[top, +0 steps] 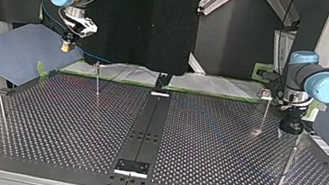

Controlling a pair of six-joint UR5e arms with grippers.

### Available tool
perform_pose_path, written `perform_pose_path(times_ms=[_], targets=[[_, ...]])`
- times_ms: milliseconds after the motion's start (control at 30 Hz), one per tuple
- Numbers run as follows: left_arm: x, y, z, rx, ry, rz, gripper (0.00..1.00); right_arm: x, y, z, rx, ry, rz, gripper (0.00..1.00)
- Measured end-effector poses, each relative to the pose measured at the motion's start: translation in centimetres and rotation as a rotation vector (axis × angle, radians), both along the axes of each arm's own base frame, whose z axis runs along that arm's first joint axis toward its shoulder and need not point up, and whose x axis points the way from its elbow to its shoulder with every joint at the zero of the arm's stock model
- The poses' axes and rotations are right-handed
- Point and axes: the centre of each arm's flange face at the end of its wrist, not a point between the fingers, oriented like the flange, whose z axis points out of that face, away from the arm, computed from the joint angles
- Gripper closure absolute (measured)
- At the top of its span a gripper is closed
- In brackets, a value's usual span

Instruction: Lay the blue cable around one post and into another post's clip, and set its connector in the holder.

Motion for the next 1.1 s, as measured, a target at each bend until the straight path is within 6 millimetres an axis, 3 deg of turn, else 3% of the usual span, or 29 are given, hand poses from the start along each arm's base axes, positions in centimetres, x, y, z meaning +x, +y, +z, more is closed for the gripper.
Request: perform_pose_path(times_ms=[333, 1100], targets=[[-1.3, -1.2, -0.7, -0.013, 0.018, -0.065, 0.00, 0.4, 0.1, 0.0, 0.000, 0.000, 0.007, 0.83], [-6.1, -3.0, -5.0, 0.006, 0.099, -0.077, 0.00, 0.6, 0.2, 0.1, -0.004, -0.009, 0.011, 0.83]])
